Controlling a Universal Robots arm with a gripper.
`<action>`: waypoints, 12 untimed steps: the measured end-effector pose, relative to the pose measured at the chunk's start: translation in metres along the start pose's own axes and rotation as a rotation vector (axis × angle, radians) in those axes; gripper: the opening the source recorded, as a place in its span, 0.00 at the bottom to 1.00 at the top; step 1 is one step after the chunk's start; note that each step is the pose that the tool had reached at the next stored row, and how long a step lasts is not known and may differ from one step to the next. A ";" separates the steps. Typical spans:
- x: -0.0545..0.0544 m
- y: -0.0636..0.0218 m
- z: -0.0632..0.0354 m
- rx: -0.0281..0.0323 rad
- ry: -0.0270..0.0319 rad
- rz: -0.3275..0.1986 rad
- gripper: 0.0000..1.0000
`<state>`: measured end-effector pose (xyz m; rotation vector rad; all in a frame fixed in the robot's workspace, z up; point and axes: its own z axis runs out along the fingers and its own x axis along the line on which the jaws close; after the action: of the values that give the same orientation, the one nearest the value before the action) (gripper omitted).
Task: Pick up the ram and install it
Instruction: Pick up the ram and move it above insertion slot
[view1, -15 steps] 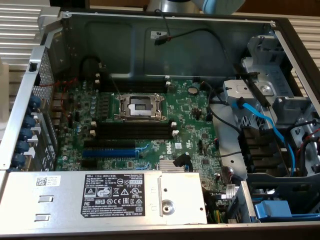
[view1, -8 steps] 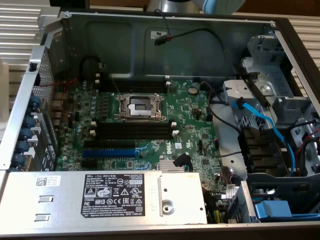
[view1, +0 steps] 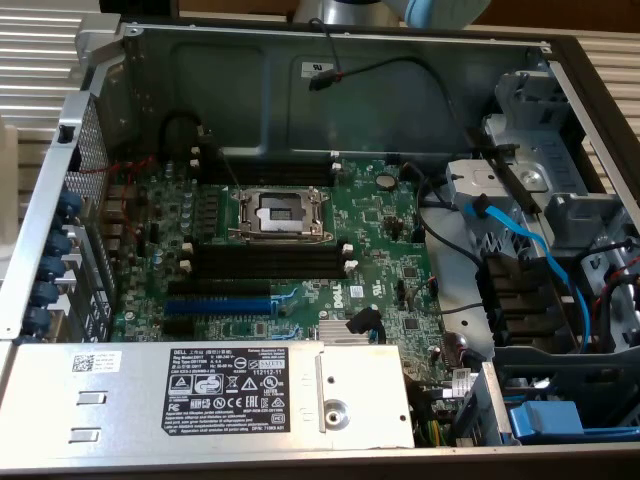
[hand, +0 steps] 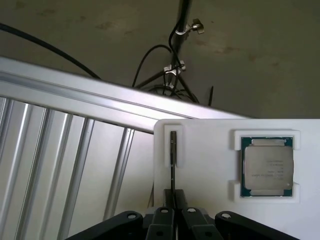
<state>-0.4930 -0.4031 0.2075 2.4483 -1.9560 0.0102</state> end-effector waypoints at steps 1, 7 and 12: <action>0.000 0.0000 -0.0017 -0.0004 -0.0001 0.000 0.12; 0.000 0.0000 -0.0144 -0.0015 -0.0003 0.000 0.12; -0.001 -0.0002 -0.0268 -0.0016 -0.0004 0.000 0.12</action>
<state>-0.4930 -0.4017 0.2342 2.4475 -1.9555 0.0083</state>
